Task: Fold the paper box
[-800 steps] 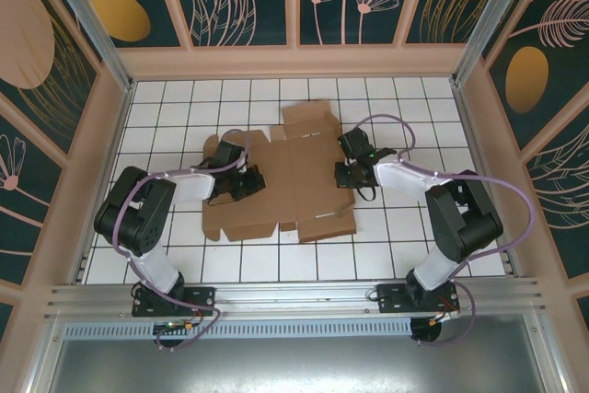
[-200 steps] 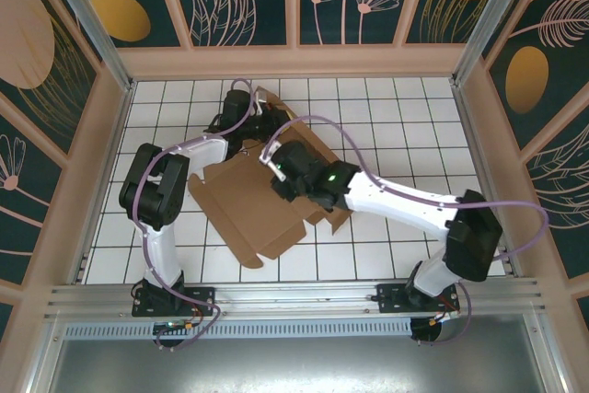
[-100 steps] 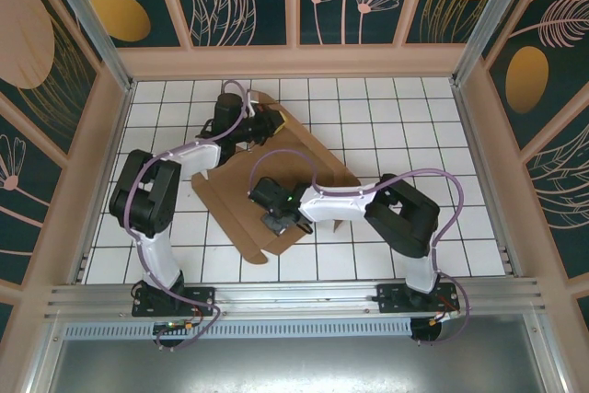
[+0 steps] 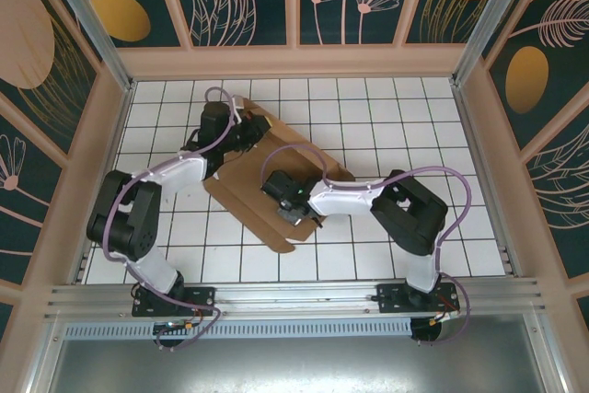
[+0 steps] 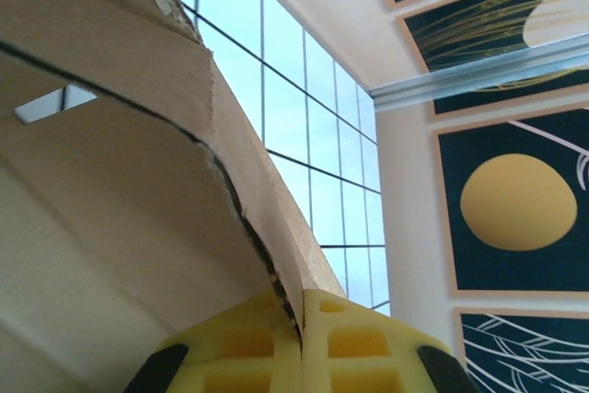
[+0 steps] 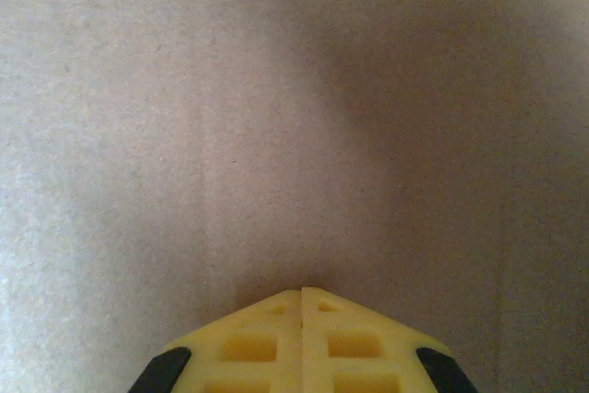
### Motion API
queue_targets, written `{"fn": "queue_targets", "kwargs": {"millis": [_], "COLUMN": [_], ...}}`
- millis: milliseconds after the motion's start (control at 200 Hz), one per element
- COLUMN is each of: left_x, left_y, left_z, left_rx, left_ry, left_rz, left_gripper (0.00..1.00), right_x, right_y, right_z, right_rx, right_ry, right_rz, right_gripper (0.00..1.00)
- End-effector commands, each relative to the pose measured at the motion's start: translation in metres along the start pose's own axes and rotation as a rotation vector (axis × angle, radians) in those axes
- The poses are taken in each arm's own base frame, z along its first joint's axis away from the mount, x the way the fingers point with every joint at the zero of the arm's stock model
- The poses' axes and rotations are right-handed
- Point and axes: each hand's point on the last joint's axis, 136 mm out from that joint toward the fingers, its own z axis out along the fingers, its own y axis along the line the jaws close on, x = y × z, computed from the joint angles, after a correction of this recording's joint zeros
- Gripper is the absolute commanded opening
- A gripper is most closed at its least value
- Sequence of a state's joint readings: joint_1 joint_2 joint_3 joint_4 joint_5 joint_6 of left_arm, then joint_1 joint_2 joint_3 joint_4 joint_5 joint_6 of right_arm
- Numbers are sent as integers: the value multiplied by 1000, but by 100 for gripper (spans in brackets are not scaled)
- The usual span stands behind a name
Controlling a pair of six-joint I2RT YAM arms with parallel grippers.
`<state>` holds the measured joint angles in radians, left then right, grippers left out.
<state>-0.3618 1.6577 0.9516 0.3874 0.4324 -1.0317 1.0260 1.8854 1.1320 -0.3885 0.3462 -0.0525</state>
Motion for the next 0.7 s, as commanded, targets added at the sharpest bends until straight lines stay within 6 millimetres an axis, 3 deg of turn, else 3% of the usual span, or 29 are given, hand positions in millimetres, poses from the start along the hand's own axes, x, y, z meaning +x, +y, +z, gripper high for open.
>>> {"fn": "queue_targets", "kwargs": {"millis": [0,70,125,160,280,440,591,646,696], "left_x": [9,8,4,1,-13,-27,-25,-19,-26], "left_y": [40,50,55,57,59,54,47,53,41], "left_z": [-10,-13,-17,-19,-26,-28,-15,-10,-6], "left_rx": [-145,-180,-204,-214,-248,-292,-317,-340,-319], "left_ry": [-28,-56,-93,-116,-208,-314,-345,-338,-358], "left_rz": [4,-19,-48,-66,-123,-177,-212,-229,-235], "left_gripper": [0,0,0,0,0,0,0,0,0], "right_x": [55,60,50,38,-3,-30,-43,-48,-49], "right_y": [-34,-45,-48,-46,-49,-63,-54,-38,-29], "right_z": [14,16,11,3,-37,-74,-80,-73,-62], "right_rx": [127,206,214,185,78,-101,-239,-320,-332], "right_ry": [180,184,148,94,-123,-275,-321,-296,-262], "right_rz": [-115,-169,-146,-111,33,263,398,411,420], "right_gripper": [0,0,0,1,19,22,15,14,13]}}
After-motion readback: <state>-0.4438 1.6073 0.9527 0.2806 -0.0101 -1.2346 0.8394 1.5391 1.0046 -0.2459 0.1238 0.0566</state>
